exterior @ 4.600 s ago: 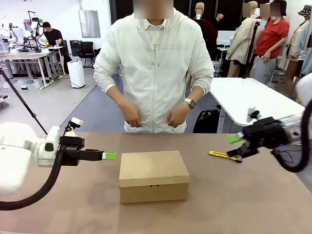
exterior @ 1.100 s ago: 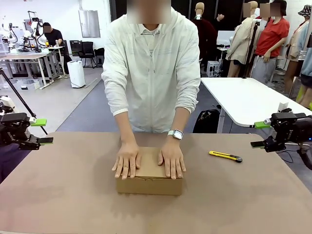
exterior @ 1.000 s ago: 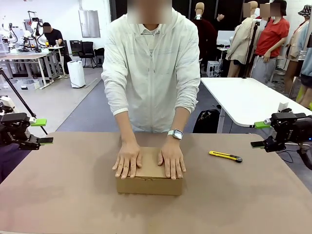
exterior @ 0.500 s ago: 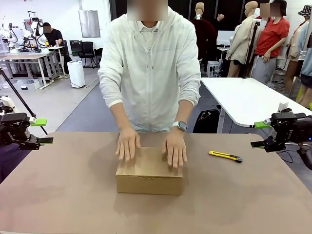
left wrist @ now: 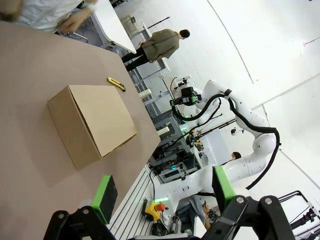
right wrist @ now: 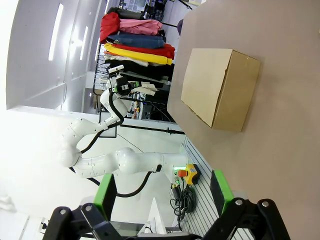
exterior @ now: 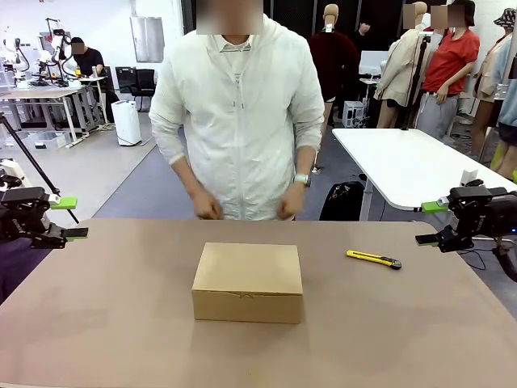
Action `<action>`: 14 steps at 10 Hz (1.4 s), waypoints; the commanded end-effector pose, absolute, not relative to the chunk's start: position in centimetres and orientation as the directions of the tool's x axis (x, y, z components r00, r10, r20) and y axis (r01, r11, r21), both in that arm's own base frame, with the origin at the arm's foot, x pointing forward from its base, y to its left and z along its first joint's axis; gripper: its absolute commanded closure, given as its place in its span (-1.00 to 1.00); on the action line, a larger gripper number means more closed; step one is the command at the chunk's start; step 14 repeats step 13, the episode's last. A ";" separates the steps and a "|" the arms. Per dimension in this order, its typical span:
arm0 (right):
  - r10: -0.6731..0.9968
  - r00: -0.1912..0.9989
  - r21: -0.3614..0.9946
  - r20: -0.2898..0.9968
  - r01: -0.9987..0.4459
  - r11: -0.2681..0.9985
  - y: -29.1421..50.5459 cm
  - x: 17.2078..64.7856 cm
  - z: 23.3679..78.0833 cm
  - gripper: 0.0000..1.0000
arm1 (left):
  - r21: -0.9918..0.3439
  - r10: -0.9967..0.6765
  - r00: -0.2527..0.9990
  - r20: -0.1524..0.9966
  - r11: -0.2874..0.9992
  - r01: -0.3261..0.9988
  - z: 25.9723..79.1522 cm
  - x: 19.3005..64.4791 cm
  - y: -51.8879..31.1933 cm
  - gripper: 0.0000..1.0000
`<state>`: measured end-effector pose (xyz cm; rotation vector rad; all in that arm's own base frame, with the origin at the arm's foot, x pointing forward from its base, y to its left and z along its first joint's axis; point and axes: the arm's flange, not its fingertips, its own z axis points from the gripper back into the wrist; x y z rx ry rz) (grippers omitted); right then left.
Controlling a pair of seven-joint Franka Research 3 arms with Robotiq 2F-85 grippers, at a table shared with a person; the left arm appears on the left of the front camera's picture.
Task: Pack the items into the box.
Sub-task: Close the Mailer Box.
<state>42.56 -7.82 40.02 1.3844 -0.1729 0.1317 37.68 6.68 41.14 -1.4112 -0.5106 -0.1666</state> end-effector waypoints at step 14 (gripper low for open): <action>0.005 0.980 0.963 0.197 -0.194 0.186 -7.6 42.0 40.2 -1.00 | -0.889 0.177 0.875 0.451 0.178 0.422 41.2 37.5 6.8 -1.00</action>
